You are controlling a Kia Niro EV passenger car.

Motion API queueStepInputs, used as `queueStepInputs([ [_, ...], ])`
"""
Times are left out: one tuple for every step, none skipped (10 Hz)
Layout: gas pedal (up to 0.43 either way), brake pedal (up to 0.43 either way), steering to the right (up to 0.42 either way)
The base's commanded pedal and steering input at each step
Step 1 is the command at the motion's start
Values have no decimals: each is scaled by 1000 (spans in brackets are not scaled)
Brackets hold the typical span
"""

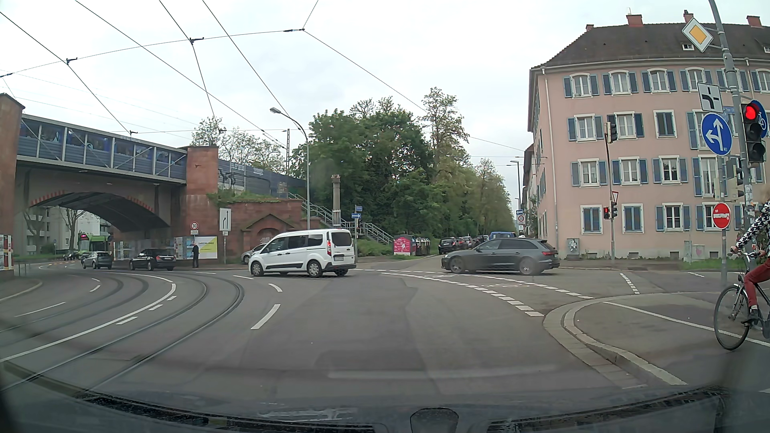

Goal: Follow the waypoints while adhering to traffic rules and regulations

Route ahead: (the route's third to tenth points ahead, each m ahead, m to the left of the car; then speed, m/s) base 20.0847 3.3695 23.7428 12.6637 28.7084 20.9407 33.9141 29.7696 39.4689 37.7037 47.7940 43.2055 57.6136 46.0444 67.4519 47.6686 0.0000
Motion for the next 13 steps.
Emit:
queueStepInputs([
  [0, 244, -8],
  [0, 244, -8],
  [0, 244, -8],
  [0, 244, -8],
  [0, 238, -8],
  [0, 244, -8],
  [0, 244, -8],
  [0, 238, -8],
  [0, 244, -8],
  [0, 244, -8],
  [0, 244, -8],
  [0, 244, -8],
  [0, 238, -8],
])
